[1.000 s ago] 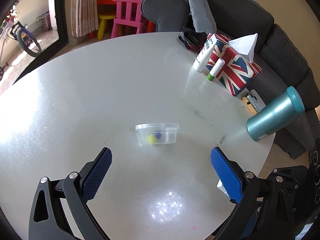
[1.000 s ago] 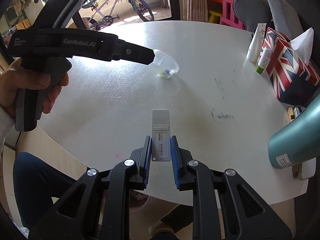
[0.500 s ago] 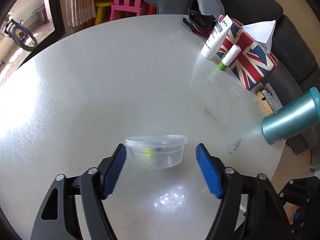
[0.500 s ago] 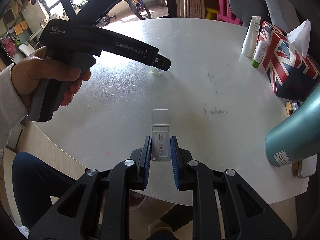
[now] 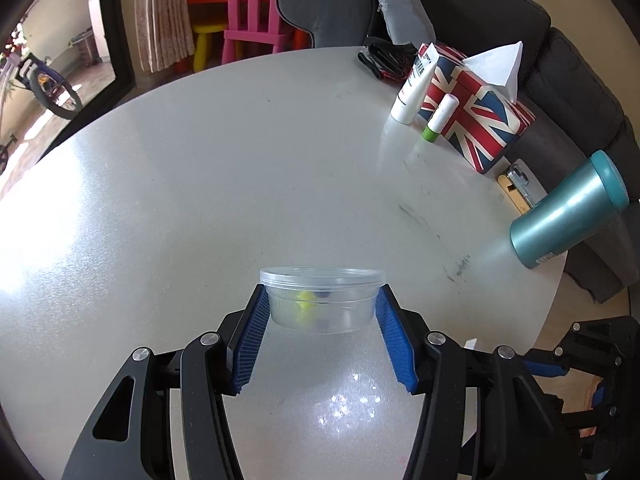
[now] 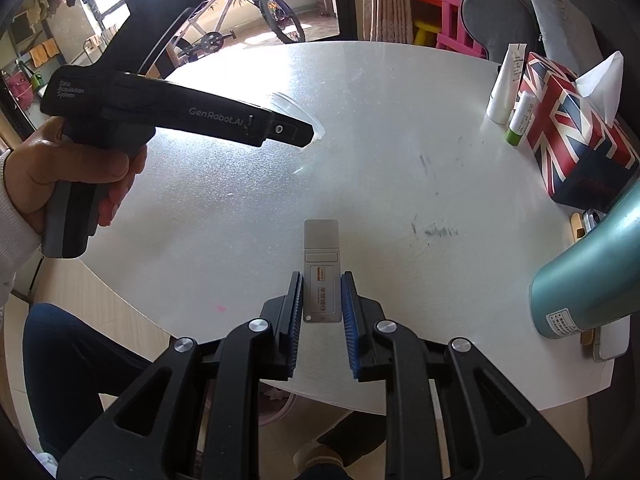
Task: Collect trash
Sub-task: 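Carry the cup with the left gripper to the wastebasket while the right gripper carries the strip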
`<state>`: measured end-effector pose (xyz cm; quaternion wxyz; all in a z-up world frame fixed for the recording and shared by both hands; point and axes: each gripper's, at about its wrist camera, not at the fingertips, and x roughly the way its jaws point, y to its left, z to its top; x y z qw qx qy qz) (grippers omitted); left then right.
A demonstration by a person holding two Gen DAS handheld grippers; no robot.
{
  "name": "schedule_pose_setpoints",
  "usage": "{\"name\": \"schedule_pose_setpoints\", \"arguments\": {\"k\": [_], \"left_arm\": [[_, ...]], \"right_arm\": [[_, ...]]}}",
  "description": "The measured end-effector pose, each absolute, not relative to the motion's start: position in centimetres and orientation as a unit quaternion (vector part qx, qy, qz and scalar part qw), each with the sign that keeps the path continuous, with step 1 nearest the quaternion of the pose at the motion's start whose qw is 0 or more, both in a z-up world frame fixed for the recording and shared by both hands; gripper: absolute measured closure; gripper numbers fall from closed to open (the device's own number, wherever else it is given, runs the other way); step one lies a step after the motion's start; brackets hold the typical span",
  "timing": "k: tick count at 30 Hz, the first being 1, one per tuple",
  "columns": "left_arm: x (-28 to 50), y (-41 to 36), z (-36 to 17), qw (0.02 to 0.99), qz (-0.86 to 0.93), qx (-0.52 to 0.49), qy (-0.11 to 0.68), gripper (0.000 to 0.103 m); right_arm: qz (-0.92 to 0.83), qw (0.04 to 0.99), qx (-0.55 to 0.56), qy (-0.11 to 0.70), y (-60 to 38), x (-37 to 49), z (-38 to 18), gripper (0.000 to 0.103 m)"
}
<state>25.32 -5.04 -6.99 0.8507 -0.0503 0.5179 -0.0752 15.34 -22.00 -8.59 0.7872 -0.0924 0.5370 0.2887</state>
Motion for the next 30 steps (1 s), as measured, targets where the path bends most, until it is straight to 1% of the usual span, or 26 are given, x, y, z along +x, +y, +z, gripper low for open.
{"name": "schedule_pose_setpoints", "arguments": {"k": [7, 19, 25, 30], "left_arm": [[19.9, -4.0, -4.5, 0.866, -0.06, -0.026, 0.495, 0.049], [8.9, -3.3, -0.6, 0.897, -0.032, -0.025, 0.441, 0.049], [4.1, -3.6, 0.1, 0.904, -0.022, -0.037, 0.425, 0.049], [1.2, -4.2, -0.4, 0.904, -0.016, -0.046, 0.424, 0.049]], "right_arm": [[0.297, 0.793, -0.106, 0.52, -20.7, 14.1, -7.1, 0.084], [0.322, 0.803, -0.14, 0.482, -18.8, 10.0, -4.2, 0.084], [0.343, 0.801, -0.143, 0.47, -18.1, 7.1, -3.0, 0.084], [0.368, 0.79, -0.144, 0.47, -17.2, 4.0, -2.7, 0.084]]}}
